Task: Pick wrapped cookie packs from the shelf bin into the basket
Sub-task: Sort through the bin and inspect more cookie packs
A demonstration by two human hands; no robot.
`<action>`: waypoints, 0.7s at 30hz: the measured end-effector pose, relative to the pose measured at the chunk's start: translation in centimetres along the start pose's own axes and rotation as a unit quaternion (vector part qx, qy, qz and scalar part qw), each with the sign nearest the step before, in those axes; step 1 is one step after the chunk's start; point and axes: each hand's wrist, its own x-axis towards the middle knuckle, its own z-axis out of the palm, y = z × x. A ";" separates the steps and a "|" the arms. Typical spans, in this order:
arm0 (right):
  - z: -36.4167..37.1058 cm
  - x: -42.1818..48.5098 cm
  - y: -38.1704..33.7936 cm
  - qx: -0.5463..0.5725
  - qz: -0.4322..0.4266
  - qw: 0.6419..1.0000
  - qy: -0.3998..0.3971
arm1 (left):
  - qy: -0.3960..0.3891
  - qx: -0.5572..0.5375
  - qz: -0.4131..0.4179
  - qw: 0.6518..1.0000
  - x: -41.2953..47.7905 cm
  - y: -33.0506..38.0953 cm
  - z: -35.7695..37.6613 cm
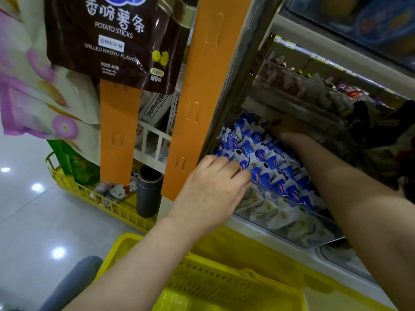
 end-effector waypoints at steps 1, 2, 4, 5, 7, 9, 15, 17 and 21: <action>0.1 -0.1 -0.3 0.006 -0.004 1.000 0.028 | -0.002 0.001 -0.002 1.000 0.0 0.0 0.0; 0.1 -0.2 -0.6 0.020 -0.004 0.998 0.060 | -0.004 0.001 -0.003 1.000 0.0 0.0 0.0; -0.3 -0.6 -1.2 0.046 -0.004 0.991 0.122 | -0.012 0.002 -0.006 1.000 0.0 0.0 0.0; -0.6 -0.9 -1.5 0.052 -0.013 0.988 0.148 | -0.017 0.002 -0.006 1.000 0.0 0.1 -0.1; -1.6 -2.1 -2.0 0.073 -0.049 0.980 0.180 | -0.032 0.000 -0.006 0.999 0.0 0.1 -0.3; -2.6 -4.0 -2.6 0.099 -0.101 0.972 0.185 | -0.056 -0.001 0.003 0.998 0.2 0.1 -0.8; -4.0 -12.5 -3.7 0.170 -0.199 0.946 0.192 | -0.062 -0.085 -0.033 0.994 -0.9 0.6 -2.3; -4.4 -15.7 -3.7 0.219 -0.205 0.935 0.189 | -0.001 -0.142 -0.103 0.985 -1.2 1.5 -3.1; -4.0 -21.6 -3.0 0.280 -0.216 0.923 0.153 | 0.026 -0.373 -0.287 0.882 -1.3 3.6 -4.6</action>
